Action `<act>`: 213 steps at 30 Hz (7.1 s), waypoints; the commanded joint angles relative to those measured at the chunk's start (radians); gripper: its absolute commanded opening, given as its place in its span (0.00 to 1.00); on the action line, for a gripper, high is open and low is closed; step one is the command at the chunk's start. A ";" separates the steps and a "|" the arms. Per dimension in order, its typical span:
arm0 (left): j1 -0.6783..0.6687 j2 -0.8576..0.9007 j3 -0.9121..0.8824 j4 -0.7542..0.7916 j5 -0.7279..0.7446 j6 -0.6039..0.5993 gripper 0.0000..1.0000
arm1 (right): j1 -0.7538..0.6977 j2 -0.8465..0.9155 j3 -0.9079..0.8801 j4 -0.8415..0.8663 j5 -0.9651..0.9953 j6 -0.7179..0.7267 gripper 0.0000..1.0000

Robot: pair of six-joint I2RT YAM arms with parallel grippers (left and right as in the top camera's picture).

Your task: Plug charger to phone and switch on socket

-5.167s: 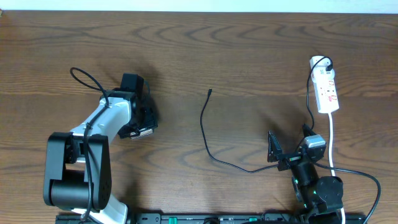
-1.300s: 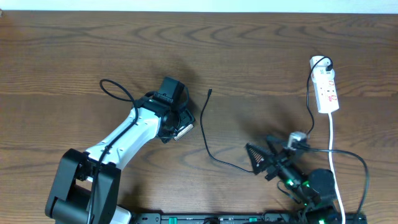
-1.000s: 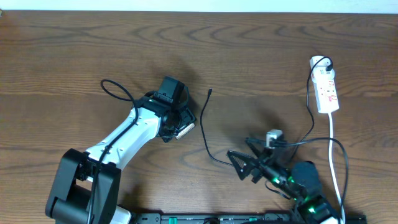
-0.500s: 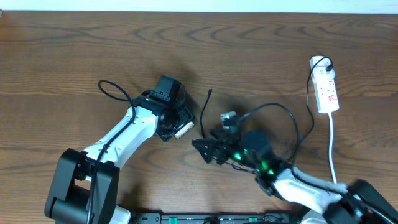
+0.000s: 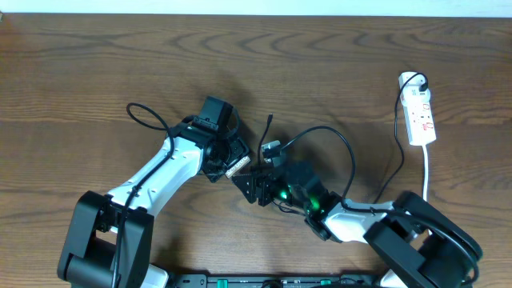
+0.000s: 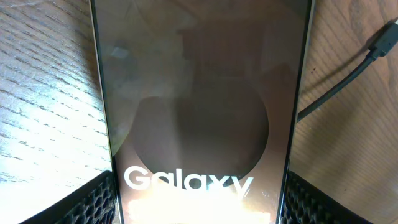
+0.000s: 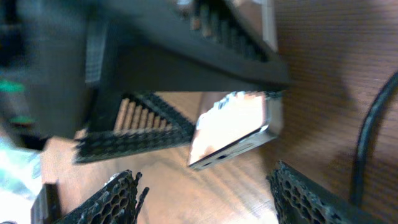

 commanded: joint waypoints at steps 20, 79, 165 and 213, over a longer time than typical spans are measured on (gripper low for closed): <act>0.005 0.004 0.010 0.021 0.039 -0.058 0.07 | 0.045 0.171 0.160 0.024 0.213 0.243 0.27; 0.246 0.147 -0.620 2.056 0.349 -0.338 0.99 | -0.291 -0.016 0.158 0.159 -0.335 0.649 0.01; 0.279 0.227 -0.209 1.535 0.912 -1.112 0.07 | -0.523 -0.604 0.152 -1.299 -0.089 -0.320 0.99; 0.464 0.227 -0.208 1.575 1.007 -1.033 0.07 | -0.169 0.256 0.793 -1.075 0.376 -0.107 0.54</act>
